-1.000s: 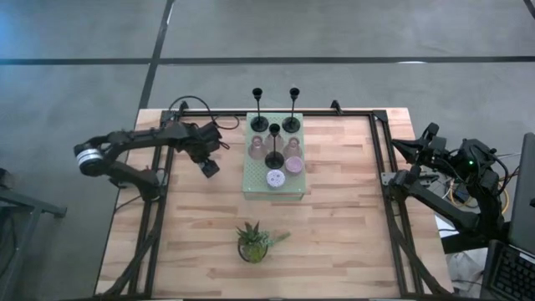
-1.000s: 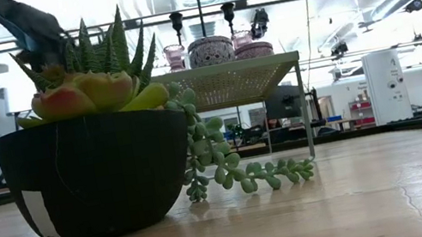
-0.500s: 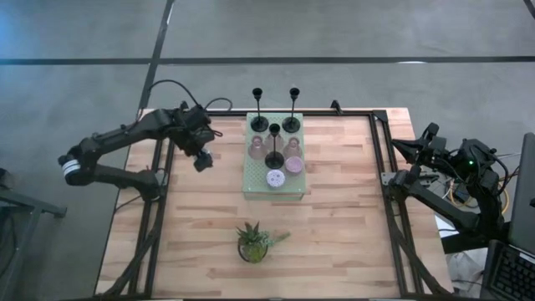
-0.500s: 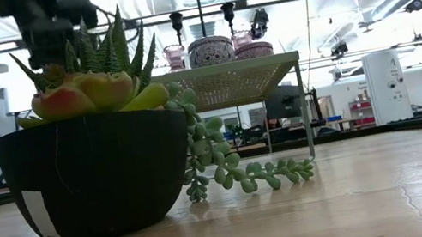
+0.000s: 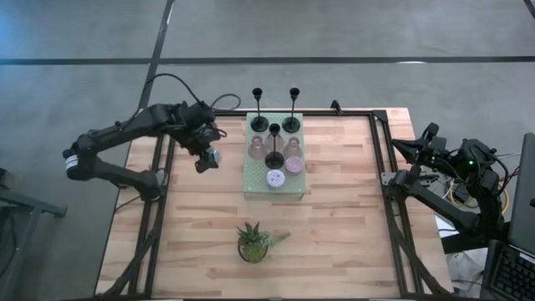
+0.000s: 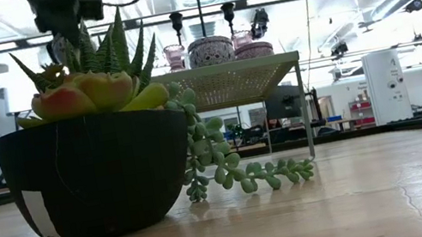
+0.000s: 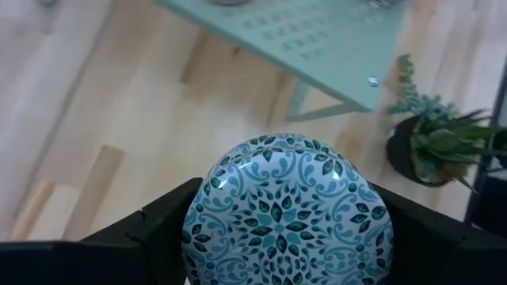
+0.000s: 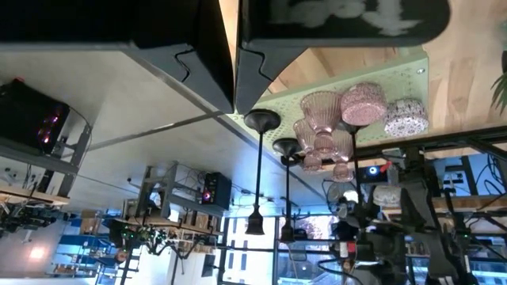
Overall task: Pick & Place candle stick holders
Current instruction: Put the blue scented candle on the shelf
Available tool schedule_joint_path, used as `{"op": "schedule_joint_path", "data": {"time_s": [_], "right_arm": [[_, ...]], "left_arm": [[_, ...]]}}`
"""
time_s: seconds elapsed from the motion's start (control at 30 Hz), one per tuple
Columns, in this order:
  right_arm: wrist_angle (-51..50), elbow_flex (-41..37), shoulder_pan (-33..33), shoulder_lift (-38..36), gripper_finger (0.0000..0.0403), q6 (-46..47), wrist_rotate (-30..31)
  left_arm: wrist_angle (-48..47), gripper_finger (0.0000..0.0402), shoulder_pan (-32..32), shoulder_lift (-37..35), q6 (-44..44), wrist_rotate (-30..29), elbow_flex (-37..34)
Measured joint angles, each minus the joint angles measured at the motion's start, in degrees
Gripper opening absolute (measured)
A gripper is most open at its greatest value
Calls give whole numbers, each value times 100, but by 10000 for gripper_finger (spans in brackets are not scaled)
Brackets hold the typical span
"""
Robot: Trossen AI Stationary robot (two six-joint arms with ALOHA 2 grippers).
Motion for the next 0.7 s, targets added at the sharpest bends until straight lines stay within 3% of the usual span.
{"op": "schedule_joint_path", "data": {"time_s": [0.17,0.3,0.53,0.7], "right_arm": [[-1,0,0,0,8,0,1],[-1,0,0,0,8,0,-1],[-1,0,-2,0,8,0,-1],[-1,0,0,0,8,0,0]], "left_arm": [[4,301,-632,309,-146,-53,245],[14,301,-1005,581,-247,-448,487],[94,301,-1316,1025,-621,-1051,851],[169,301,-1413,1127,-623,-1102,996]]}}
